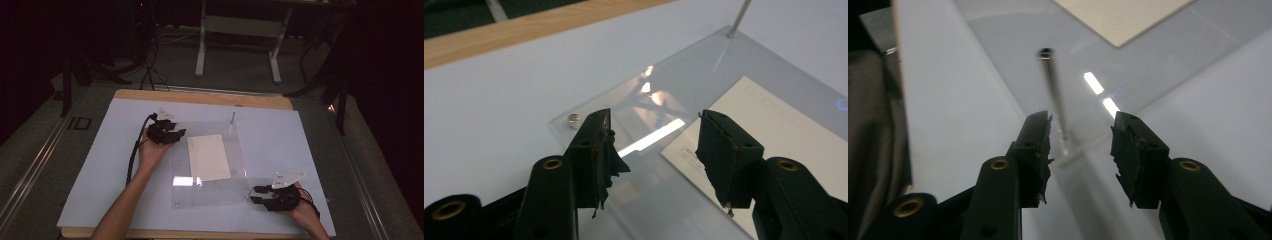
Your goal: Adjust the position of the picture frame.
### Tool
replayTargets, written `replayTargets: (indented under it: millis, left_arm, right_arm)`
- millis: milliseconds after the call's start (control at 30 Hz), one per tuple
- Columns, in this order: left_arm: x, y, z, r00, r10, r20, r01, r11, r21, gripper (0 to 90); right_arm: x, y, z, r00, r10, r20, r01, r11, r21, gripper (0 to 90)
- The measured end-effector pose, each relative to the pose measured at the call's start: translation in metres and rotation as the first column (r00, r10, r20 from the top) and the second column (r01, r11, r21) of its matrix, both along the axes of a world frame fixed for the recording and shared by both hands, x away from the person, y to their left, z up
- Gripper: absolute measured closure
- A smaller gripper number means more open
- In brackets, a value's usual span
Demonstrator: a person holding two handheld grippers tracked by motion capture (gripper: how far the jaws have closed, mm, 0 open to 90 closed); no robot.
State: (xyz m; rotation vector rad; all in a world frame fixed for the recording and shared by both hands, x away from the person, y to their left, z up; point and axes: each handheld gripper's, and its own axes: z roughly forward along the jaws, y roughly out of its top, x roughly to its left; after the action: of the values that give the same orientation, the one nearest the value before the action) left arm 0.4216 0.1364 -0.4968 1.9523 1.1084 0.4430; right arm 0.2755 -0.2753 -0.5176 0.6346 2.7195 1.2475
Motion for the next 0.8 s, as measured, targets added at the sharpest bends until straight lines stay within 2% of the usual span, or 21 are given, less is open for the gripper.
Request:
replayTargets:
  millis: [67,200,267,367,567,633,667,800]
  left_arm:
    - [0.002,-0.004,-0.003,1.0000,-0.006,-0.001,0.006,1.0000,-0.004,48.3]
    - [0.009,-0.012,-0.005,0.9998,-0.006,-0.019,0.006,0.9999,0.013,48.4]
    - [0.015,-0.017,-0.004,0.9997,-0.010,-0.022,0.010,0.9998,0.017,49.1]
    - [0.023,-0.025,0.000,0.9996,-0.022,-0.017,0.022,0.9997,0.014,49.9]
    - [0.036,-0.039,0.003,0.9985,-0.052,-0.018,0.052,0.9986,0.010,50.8]
    - [0.042,-0.047,0.003,0.9967,-0.080,-0.009,0.080,0.9966,0.015,51.4]
    - [0.043,-0.050,0.002,0.9961,-0.089,0.000,0.089,0.9961,0.006,51.6]
    - [0.053,-0.063,-0.002,0.9906,-0.137,0.001,0.137,0.9905,-0.006,52.5]
  right_arm:
    - [-0.001,0.003,-0.001,0.9999,0.012,-0.008,-0.012,0.9999,0.005,58.3]
    - [-0.003,0.012,0.001,0.9989,0.044,0.018,-0.045,0.9986,0.028,64.9]
    - [-0.003,0.020,-0.001,0.9980,0.057,0.027,-0.057,0.9983,0.011,68.6]
    - [-0.002,0.028,-0.004,0.9972,0.038,0.064,-0.037,0.9991,-0.020,83.5]
    - [-0.007,0.029,-0.005,0.9948,0.005,0.102,-0.003,0.9997,-0.024,84.9]
    - [-0.007,0.029,-0.005,0.9945,0.001,0.105,0.002,0.9997,-0.024,85.0]
    - [-0.007,0.029,-0.005,0.9943,0.001,0.107,0.002,0.9997,-0.026,85.0]
    - [-0.008,0.029,-0.005,0.9938,-0.004,0.111,0.007,0.9996,-0.026,85.1]
